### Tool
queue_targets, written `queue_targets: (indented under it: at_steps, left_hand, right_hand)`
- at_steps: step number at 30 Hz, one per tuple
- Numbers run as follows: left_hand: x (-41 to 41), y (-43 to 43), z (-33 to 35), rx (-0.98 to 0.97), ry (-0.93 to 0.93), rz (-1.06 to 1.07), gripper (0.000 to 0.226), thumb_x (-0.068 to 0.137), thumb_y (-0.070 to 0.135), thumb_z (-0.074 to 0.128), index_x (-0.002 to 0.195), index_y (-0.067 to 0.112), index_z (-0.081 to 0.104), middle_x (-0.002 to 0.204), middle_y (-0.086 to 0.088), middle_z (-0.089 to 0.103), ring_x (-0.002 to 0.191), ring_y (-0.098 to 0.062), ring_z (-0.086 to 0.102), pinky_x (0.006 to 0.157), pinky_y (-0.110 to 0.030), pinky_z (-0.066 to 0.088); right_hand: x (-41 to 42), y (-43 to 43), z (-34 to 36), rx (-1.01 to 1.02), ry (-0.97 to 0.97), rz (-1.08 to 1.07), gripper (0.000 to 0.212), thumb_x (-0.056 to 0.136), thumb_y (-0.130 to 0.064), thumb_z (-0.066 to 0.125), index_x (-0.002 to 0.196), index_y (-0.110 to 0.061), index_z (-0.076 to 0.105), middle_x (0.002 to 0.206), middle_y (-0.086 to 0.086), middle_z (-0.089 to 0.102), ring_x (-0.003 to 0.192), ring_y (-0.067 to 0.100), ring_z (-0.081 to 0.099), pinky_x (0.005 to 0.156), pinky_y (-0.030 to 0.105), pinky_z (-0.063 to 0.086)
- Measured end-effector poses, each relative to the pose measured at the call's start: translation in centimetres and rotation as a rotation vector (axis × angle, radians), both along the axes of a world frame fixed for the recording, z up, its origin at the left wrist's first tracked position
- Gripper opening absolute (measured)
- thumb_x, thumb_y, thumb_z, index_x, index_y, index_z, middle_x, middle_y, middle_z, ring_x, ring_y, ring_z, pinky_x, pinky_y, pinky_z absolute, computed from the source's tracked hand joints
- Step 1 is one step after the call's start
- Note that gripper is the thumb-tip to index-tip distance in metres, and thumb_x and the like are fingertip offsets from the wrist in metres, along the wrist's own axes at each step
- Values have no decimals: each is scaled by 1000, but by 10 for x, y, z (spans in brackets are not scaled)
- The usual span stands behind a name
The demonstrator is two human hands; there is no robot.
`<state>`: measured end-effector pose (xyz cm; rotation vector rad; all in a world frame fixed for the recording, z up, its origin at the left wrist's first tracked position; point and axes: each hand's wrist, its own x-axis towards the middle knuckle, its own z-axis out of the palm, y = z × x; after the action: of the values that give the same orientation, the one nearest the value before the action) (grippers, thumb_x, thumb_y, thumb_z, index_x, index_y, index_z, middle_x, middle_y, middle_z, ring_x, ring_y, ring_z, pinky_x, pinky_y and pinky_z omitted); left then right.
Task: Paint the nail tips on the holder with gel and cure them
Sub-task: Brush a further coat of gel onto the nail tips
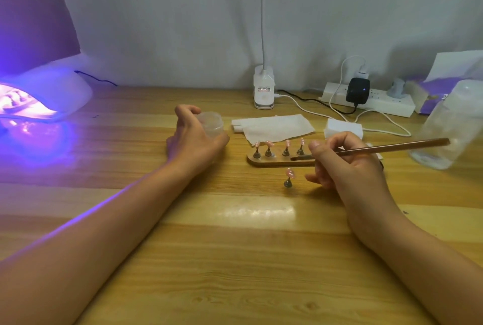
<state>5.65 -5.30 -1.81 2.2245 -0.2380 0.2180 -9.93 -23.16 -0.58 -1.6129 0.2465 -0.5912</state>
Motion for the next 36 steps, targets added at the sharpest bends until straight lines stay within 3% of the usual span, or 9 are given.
queue_targets:
  at_steps: [3,6,8,11,16,22,28,32,36]
  left_hand:
    - [-7,-2,4,-20,-216,36,70,76,35,78,127,12,36,130,-6,42,121,-26,46,103,-40,39]
    - [-29,-6,13,-80,-595,-135,38,81,27,71,107,9,49,104,-4,52,93,-20,52,80,-31,44]
    - [-52,-14,13,-42,-546,-355,23,81,35,62,93,19,49,80,6,54,69,-13,51,59,-29,44]
    - [-72,-23,8,183,-410,-538,26,76,50,52,91,30,49,65,10,53,59,-7,52,53,-31,44]
    - [-66,-21,5,237,-279,-668,16,84,46,66,91,38,55,64,16,57,65,-4,56,60,-33,48]
    - [-61,-24,1,203,-309,-747,12,85,41,70,87,43,58,65,19,55,65,1,53,60,-31,46]
    - [-59,-24,0,140,-330,-772,10,86,28,70,87,34,63,67,17,53,61,-2,51,56,-26,36]
    - [-58,-24,1,128,-292,-778,15,83,24,73,84,34,62,66,16,55,60,-1,51,57,-25,35]
    - [-58,-24,3,122,-262,-799,20,84,21,75,81,35,61,65,15,54,60,-2,51,57,-23,35]
  right_hand:
    - [1,-1,-1,30,11,1,18,92,-18,64,80,-14,51,52,-8,53,46,2,53,66,39,59]
    - [2,-2,-1,41,23,-4,17,92,-15,62,79,-13,52,50,-10,49,45,1,49,60,27,59]
    - [2,-2,0,62,19,-31,13,92,-13,60,81,-8,53,49,-8,45,44,2,44,57,24,56]
    - [2,-2,1,92,15,-57,4,91,-6,55,88,-3,55,49,-4,39,45,6,38,54,21,53]
    - [1,0,1,55,37,-23,13,93,-9,55,80,-8,54,45,-7,44,42,4,43,52,22,53]
    - [0,3,4,99,42,8,20,95,-13,53,76,-14,52,48,-2,52,43,9,47,67,43,46]
    - [-2,3,6,93,8,84,18,97,-21,53,84,-12,63,59,4,66,44,10,49,51,20,50]
    - [-1,5,4,15,3,67,22,95,-27,59,79,-12,65,58,4,66,44,9,51,51,19,50]
    - [-1,3,1,-28,21,44,23,91,-25,65,78,-10,54,54,4,64,43,9,50,46,18,46]
